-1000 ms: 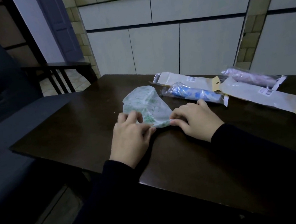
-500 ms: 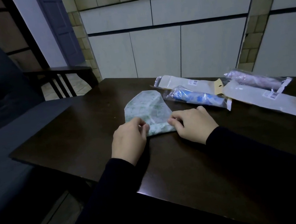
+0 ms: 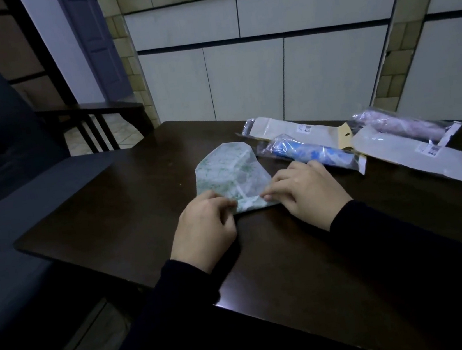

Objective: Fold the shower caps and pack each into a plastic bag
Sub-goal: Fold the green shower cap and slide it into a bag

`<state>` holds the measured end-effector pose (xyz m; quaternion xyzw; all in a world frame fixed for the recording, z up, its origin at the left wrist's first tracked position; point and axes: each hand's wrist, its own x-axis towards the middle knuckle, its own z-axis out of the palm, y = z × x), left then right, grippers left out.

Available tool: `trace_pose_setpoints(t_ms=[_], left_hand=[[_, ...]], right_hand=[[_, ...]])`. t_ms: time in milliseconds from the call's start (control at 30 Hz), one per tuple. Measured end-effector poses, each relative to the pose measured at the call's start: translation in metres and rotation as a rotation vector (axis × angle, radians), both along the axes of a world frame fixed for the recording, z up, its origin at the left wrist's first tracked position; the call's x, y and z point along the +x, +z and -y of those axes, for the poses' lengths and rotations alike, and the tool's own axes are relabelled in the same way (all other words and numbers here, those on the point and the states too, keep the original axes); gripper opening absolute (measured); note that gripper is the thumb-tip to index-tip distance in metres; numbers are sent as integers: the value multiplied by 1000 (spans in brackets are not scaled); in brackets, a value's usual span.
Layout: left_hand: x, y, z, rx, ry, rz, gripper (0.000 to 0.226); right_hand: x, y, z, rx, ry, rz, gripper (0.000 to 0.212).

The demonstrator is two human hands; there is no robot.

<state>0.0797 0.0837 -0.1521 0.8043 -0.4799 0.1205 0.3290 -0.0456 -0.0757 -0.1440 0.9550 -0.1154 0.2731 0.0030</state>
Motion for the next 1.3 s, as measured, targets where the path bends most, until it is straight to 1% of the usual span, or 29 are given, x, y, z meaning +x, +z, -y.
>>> trace_pose_setpoints(t_ms=[67,167,233,300,400,467,633,767,833,967,1067,1133,1200,1233,1300], left_hand=[[-1,0,-1,-4,19,-38,19],[5,0,-1,12,8,-92,32],[8,0,0,29,-1,-119,33],[10,0,2,15,-2,-116,30],[9,-3,2,14,11,-58,24],[8,-3,2,22,21,-26,22],[6,-1,1,12,41,-9,29],[10,-1,0,18,51,-41,29],[11,0,1,31,62,-45,28],[7,-2,2,32,116,-4,22],[8,-3,1,-8,140,27,11],[6,-2,0,-31,118,122,10],[5,-1,-1,-13,20,200,13],[5,0,-1,8,-35,196,22],[6,0,-2,25,-107,101,35]], right_hand=[[-2,1,2,50,-48,-75,24],[-2,4,5,160,-79,-124,36],[-2,3,7,197,-96,-123,36],[-2,0,7,171,-114,-105,34],[0,-1,2,90,-118,-72,32],[0,0,1,87,-117,-44,31],[-2,-4,-1,65,-96,4,28],[-1,-5,-2,122,-135,-20,31],[0,-3,-2,114,-162,-37,33],[-1,-1,-4,38,-189,-30,33],[0,0,-3,1,-165,35,27],[2,-1,-3,-47,-108,112,25],[2,-4,-7,-87,-48,141,29],[2,-5,-9,-95,-17,138,32],[1,-6,-12,-82,26,88,35]])
